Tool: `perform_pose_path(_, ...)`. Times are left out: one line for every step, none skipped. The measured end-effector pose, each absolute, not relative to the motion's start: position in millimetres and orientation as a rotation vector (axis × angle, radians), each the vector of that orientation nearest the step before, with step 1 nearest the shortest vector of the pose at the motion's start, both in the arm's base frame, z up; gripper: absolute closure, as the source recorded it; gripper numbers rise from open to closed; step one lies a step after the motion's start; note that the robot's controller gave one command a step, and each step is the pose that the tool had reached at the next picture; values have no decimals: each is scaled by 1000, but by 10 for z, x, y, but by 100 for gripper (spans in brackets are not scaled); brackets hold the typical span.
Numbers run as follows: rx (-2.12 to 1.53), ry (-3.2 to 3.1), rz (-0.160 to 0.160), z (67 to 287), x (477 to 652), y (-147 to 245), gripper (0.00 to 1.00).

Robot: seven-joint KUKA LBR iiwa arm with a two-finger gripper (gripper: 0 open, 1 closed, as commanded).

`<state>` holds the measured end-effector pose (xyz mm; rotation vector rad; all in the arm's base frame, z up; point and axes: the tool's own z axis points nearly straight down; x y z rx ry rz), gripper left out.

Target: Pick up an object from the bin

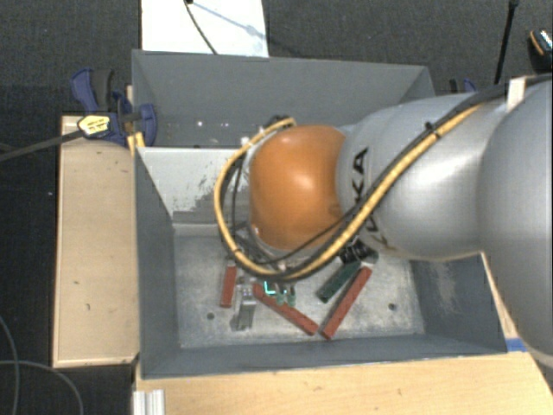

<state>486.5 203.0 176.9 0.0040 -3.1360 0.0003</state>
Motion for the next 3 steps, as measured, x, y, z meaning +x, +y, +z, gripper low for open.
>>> perform_pose_path(-7, -3145, 3, 1289, 5597, 1609, 0)
perform_pose_path(-229, -3134, 0, 1130, 5713, 1410, 0)
perform_pose_path(-421, -3113, -1, 1142, 5524, 1384, 0)
